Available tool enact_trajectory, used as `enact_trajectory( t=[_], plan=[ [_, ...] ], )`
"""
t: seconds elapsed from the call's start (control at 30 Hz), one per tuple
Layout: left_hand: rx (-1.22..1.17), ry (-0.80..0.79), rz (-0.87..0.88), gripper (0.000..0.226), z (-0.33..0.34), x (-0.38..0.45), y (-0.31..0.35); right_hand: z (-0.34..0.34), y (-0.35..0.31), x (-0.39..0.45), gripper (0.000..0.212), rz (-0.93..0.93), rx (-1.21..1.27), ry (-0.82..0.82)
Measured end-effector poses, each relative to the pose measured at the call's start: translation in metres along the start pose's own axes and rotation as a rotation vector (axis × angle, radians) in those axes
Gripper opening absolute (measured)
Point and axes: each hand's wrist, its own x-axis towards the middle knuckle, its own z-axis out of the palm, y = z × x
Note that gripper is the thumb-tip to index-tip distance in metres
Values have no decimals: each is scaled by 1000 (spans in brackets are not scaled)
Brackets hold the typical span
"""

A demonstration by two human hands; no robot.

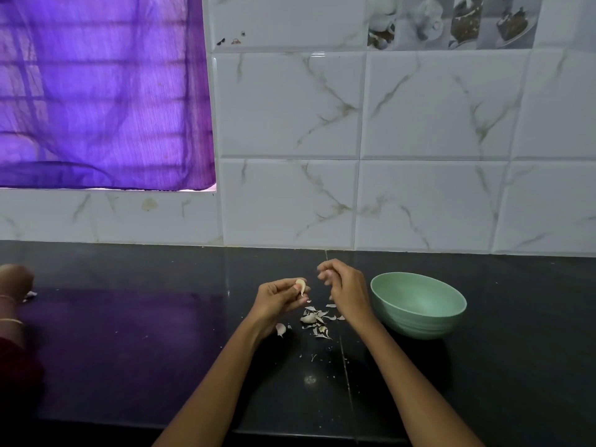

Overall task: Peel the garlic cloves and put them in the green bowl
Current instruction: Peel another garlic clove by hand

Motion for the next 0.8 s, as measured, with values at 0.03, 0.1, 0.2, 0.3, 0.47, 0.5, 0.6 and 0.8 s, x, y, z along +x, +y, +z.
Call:
enact_trajectory(
  t=[0.03, 0.1, 0.2, 0.3, 0.47, 0.5, 0.6, 0.8],
  plan=[
    [4, 3, 1, 16, 0, 0, 0, 0, 0, 1, 35, 10, -20, -19],
    [14, 2, 5, 16, 0, 1, -1, 1, 0, 1, 50, 19, -10, -69],
    [33, 21, 33, 13, 1, 1, -2, 7, 0, -2, 38, 23, 38, -172],
    [62, 84, 90, 7, 3, -1, -2, 11, -1, -3, 22, 36, 40, -227],
    [192, 110, 180, 5, 2, -3, -2, 8, -5, -5, 9, 175, 266, -212],
    [262, 112, 220, 4, 2, -3, -3, 8, -5, -5, 8, 206, 296, -220],
    [507, 124, 374, 5, 2, -3, -6, 9, -3, -5, 7, 241, 331, -228],
    [585, 147, 539, 10, 4, -4, -5, 8, -2, -5, 6, 241, 385, -214]
  ],
)
